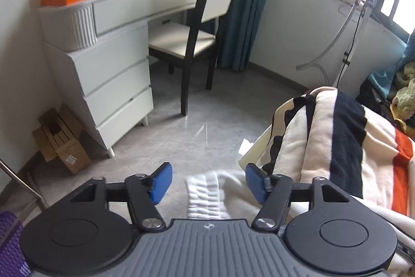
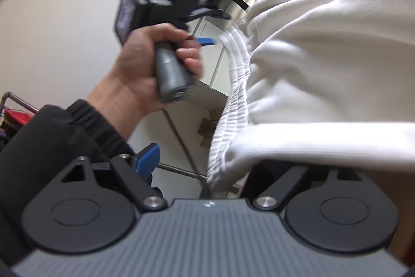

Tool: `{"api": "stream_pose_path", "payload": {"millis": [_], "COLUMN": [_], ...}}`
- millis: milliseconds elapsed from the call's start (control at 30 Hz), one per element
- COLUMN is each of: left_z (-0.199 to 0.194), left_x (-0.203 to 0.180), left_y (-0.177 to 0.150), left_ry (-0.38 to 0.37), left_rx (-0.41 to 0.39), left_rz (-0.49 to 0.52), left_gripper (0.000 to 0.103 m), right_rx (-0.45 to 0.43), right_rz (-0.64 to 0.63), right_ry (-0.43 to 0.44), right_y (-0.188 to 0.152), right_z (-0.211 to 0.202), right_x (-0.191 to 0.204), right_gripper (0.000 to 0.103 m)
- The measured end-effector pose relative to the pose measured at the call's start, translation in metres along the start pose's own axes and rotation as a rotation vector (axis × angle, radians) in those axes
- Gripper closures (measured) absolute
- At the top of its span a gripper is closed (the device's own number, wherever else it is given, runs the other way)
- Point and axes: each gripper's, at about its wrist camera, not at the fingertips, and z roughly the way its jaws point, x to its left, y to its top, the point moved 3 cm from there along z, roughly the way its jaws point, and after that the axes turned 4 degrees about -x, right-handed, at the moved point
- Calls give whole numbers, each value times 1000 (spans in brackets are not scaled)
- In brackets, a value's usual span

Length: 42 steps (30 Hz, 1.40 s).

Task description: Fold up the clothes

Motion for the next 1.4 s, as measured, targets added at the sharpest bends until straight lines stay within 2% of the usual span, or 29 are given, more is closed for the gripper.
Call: {"api": "stream_pose_path", "payload": {"millis": [67,200,367,533,767,900,1033,1167,1400], "left_z": [-35,-106,-198,-281,-371,-391,-393,-377,-329], "left_x": [-8,-26,-81,-147,-238,-267,-278,-277,-268], "left_y": [0,-3,-33,-95,-205,-265,-309,-335,-362], "left_ry": [-4,-19,-136,-216,-382,-440,-461,-459,-428], "left_rx": [-35,-103,-174,-217,-303,-305,-348,-382,-406], "left_rz": [27,77,114,158,209,223,259,282,334], "left_gripper": [35,30,30,29,23,23,23,23,21], "right_rx": [-29,-142,-324,-482,-601,-667,-734,-748,-747], "right_rz": [-38,-166,-293,-409,-516,-523,-513,-523,-490], "right_ry": [-21,-73,-191,-335,-518,-594,-651,-705,-681], "right_y": [2,7,15,15,10,8,5,2,7], "right_z": [-27,-107,-208,-292,-366,-399,-420,-423,-418], "right_x": [9,27,43,38,5,-25,-59,-89,-109], "right_gripper": [14,14,15,15,15,15,15,15,15]}}
